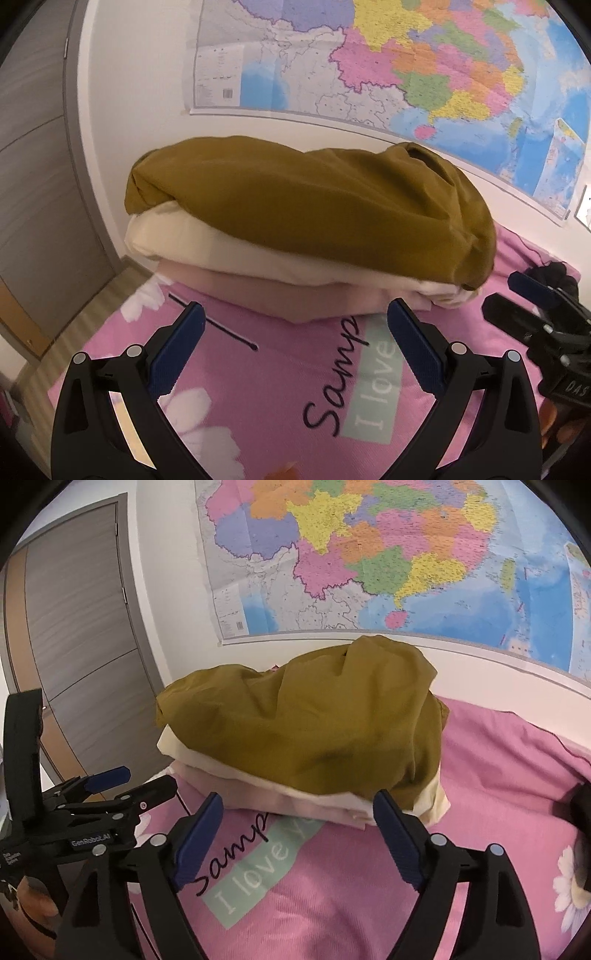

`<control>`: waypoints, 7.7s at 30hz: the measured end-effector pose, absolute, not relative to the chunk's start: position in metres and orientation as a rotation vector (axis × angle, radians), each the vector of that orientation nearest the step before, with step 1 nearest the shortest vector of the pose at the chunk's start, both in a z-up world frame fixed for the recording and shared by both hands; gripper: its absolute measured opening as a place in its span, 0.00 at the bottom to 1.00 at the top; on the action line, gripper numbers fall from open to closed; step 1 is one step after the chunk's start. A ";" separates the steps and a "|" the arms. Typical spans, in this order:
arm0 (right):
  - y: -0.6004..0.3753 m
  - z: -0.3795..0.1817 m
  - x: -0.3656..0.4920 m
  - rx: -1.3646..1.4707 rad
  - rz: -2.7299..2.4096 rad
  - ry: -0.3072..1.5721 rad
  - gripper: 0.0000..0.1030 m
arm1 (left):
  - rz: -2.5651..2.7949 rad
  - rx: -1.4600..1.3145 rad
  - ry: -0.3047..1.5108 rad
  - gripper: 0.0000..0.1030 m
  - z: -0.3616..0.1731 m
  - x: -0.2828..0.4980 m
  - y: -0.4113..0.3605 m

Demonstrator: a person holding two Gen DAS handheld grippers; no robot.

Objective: Fold large clothes
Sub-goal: 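Open both grippers and withdraw them from the stacked clothes, then move both grippers toward the black garment on the bed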

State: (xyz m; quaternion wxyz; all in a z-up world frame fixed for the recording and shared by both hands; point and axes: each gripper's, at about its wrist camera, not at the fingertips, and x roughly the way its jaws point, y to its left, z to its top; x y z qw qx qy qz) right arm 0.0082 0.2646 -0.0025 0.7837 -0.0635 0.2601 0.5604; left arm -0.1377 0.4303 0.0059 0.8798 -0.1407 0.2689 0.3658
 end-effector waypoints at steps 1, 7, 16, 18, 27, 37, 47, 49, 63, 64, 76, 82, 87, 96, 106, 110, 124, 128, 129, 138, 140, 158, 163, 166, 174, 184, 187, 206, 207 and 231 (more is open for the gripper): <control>0.262 -0.004 0.006 -0.137 1.202 0.559 0.81 | 0.766 -0.293 0.560 0.95 0.006 -0.139 0.427; 0.249 -0.012 -0.008 -0.146 1.186 0.547 0.89 | 0.804 -0.253 0.566 0.95 0.002 -0.143 0.406; 0.226 -0.021 -0.024 -0.153 1.172 0.541 0.93 | 0.817 -0.242 0.560 0.95 0.006 -0.154 0.388; 0.222 -0.020 -0.026 -0.143 1.177 0.537 0.94 | 0.814 -0.258 0.558 0.95 0.006 -0.157 0.387; 0.210 -0.016 -0.040 -0.148 1.190 0.509 0.94 | 0.833 -0.265 0.571 0.95 0.002 -0.163 0.378; 0.201 -0.014 -0.049 -0.139 1.213 0.502 0.94 | 0.851 -0.245 0.576 0.95 0.002 -0.166 0.369; 0.191 -0.012 -0.051 -0.120 1.206 0.495 0.94 | 0.843 -0.239 0.575 0.95 0.004 -0.167 0.362; 0.189 -0.011 -0.051 -0.121 1.205 0.491 0.94 | 0.843 -0.234 0.576 0.95 0.004 -0.167 0.360; 0.181 -0.012 -0.051 -0.107 1.196 0.491 0.94 | 0.840 -0.226 0.561 0.95 0.008 -0.169 0.353; 0.181 -0.012 -0.052 -0.107 1.197 0.492 0.94 | 0.839 -0.225 0.561 0.95 0.008 -0.169 0.352; 0.178 -0.012 -0.053 -0.111 1.198 0.493 0.94 | 0.838 -0.223 0.557 0.95 0.009 -0.170 0.348; 0.176 -0.012 -0.053 -0.108 1.201 0.491 0.94 | 0.838 -0.223 0.552 0.95 0.009 -0.172 0.346; 0.177 -0.013 -0.054 -0.106 1.197 0.494 0.94 | 0.836 -0.218 0.550 0.95 0.009 -0.173 0.344; 0.176 -0.013 -0.055 -0.109 1.200 0.490 0.94 | 0.838 -0.210 0.556 0.95 0.007 -0.174 0.342; 0.173 -0.014 -0.058 -0.105 1.201 0.483 0.94 | 0.840 -0.212 0.551 0.95 0.007 -0.176 0.341; 0.172 -0.014 -0.058 -0.101 1.200 0.484 0.94 | 0.838 -0.209 0.552 0.95 0.007 -0.177 0.340; 0.166 -0.010 -0.062 -0.102 1.201 0.475 0.94 | 0.854 -0.211 0.518 0.95 0.011 -0.185 0.335; 0.166 -0.010 -0.063 -0.104 1.196 0.475 0.94 | 0.866 -0.162 0.502 0.95 0.013 -0.184 0.328; 0.165 -0.009 -0.063 -0.103 1.197 0.474 0.94 | 0.862 -0.164 0.500 0.95 0.013 -0.185 0.328; 0.159 -0.009 -0.063 -0.093 1.186 0.482 0.94 | 0.850 -0.231 0.522 0.95 0.009 -0.185 0.330; 0.156 -0.010 -0.062 -0.089 1.183 0.487 0.94 | 0.843 -0.223 0.527 0.95 0.009 -0.183 0.328; 0.142 -0.016 -0.054 -0.066 1.162 0.508 0.94 | 0.799 -0.154 0.539 0.95 0.004 -0.164 0.306; 0.139 -0.017 -0.051 -0.059 1.155 0.511 0.94 | 0.776 -0.176 0.551 0.95 0.000 -0.161 0.307; 0.138 -0.017 -0.050 -0.054 1.151 0.514 0.94 | 0.765 -0.182 0.548 0.95 -0.001 -0.160 0.305; 0.134 -0.016 -0.043 -0.034 1.135 0.519 0.94 | 0.745 -0.193 0.547 0.89 -0.003 -0.155 0.304; 0.122 -0.017 -0.034 -0.011 1.099 0.516 0.94 | 0.621 -0.272 0.558 0.95 -0.010 -0.144 0.302; 0.116 -0.019 -0.030 -0.007 1.091 0.513 0.94 | 0.587 -0.290 0.536 0.95 -0.012 -0.141 0.298; 0.062 -0.041 -0.003 -0.004 0.946 0.545 0.94 | 0.480 -0.229 0.599 0.89 -0.022 -0.087 0.267; 0.055 -0.043 0.000 0.008 0.930 0.551 0.94 | 0.459 -0.230 0.609 0.86 -0.023 -0.082 0.264; -0.039 -0.058 0.042 0.086 0.641 0.587 0.94 | 0.283 -0.057 0.672 0.95 -0.037 0.007 0.168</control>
